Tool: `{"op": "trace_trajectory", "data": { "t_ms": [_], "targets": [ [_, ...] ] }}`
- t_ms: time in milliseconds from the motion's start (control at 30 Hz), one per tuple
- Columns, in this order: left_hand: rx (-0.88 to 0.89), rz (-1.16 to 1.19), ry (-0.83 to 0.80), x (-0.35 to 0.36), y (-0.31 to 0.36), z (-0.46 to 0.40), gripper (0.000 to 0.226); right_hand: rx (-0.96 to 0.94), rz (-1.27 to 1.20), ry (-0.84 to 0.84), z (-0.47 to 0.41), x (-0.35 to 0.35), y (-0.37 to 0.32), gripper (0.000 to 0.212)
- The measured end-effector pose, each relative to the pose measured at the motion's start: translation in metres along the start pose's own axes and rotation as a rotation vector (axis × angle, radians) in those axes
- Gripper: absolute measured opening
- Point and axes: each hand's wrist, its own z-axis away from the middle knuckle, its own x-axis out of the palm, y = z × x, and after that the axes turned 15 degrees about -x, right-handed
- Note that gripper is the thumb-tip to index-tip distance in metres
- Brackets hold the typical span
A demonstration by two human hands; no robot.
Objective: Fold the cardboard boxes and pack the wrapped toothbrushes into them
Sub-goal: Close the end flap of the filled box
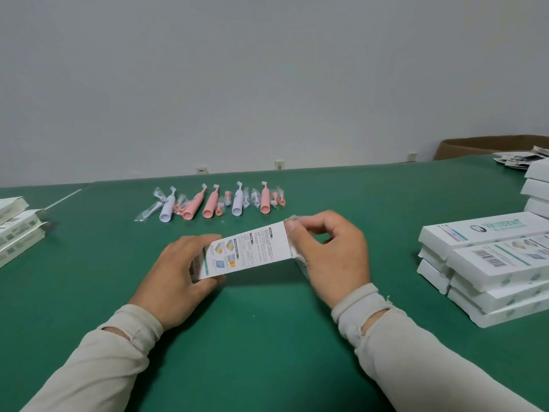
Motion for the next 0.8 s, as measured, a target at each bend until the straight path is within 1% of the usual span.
{"op": "trace_trajectory", "data": {
  "t_ms": [33,67,133,167,200,233,267,300,333,367,400,433,500,567,600,667,700,767,800],
  "targets": [
    [0.000,0.026,-0.001,0.001,0.002,0.000,0.069,-0.017,0.033,-0.021,0.001,0.003,-0.001,0.021],
    [-0.001,0.051,0.001,0.003,0.003,0.000,0.069,-0.030,0.049,-0.094,0.002,0.006,-0.003,0.035],
    [-0.007,0.073,0.010,0.003,0.002,0.000,0.070,-0.043,0.043,-0.337,0.003,0.009,-0.005,0.065],
    [-0.012,0.070,0.018,0.003,0.001,0.000,0.069,-0.042,0.032,-0.460,0.003,0.008,-0.004,0.072],
    [-0.022,0.062,0.025,0.002,-0.001,0.000,0.069,-0.027,0.027,-0.561,0.001,0.006,-0.002,0.074],
    [-0.034,0.052,0.029,0.002,-0.003,-0.001,0.068,-0.001,0.007,-0.610,-0.002,0.002,-0.001,0.074],
    [-0.043,0.044,0.032,0.001,-0.005,-0.001,0.068,0.035,-0.034,-0.579,-0.006,-0.002,0.000,0.071],
    [-0.051,0.035,0.035,0.000,-0.006,-0.002,0.067,0.078,-0.087,-0.469,-0.011,-0.006,0.001,0.064],
    [-0.062,0.027,0.040,0.000,-0.007,-0.003,0.066,0.111,-0.114,-0.306,-0.017,-0.011,0.004,0.056],
    [-0.076,0.021,0.047,0.000,-0.007,-0.004,0.064,0.117,-0.076,-0.153,-0.025,-0.018,0.010,0.047],
    [-0.090,0.017,0.059,0.000,-0.008,-0.004,0.062,0.103,0.010,-0.066,-0.031,-0.024,0.018,0.039],
    [-0.102,0.013,0.073,0.000,-0.009,-0.005,0.061,0.089,0.119,-0.061,-0.035,-0.029,0.028,0.030],
    [-0.123,0.004,0.089,-0.001,-0.011,-0.005,0.061,0.112,0.292,-0.224,-0.035,-0.034,0.043,0.016],
    [-0.134,-0.003,0.083,-0.002,-0.012,-0.005,0.062,0.164,0.357,-0.401,-0.029,-0.031,0.052,0.007],
    [-0.132,-0.008,0.078,-0.001,-0.011,-0.005,0.062,0.182,0.382,-0.458,-0.026,-0.028,0.053,0.007],
    [-0.121,-0.016,0.074,0.000,-0.009,-0.005,0.061,0.183,0.489,-0.570,-0.024,-0.021,0.050,0.025],
    [-0.116,-0.019,0.074,0.000,-0.009,-0.004,0.061,0.176,0.570,-0.633,-0.024,-0.018,0.047,0.028],
    [-0.118,-0.022,0.072,0.000,-0.008,-0.004,0.060,0.159,0.707,-0.741,-0.025,-0.015,0.039,0.026],
    [-0.121,-0.024,0.072,0.000,-0.009,-0.003,0.060,0.149,0.751,-0.766,-0.025,-0.014,0.037,0.025]
  ]
}}
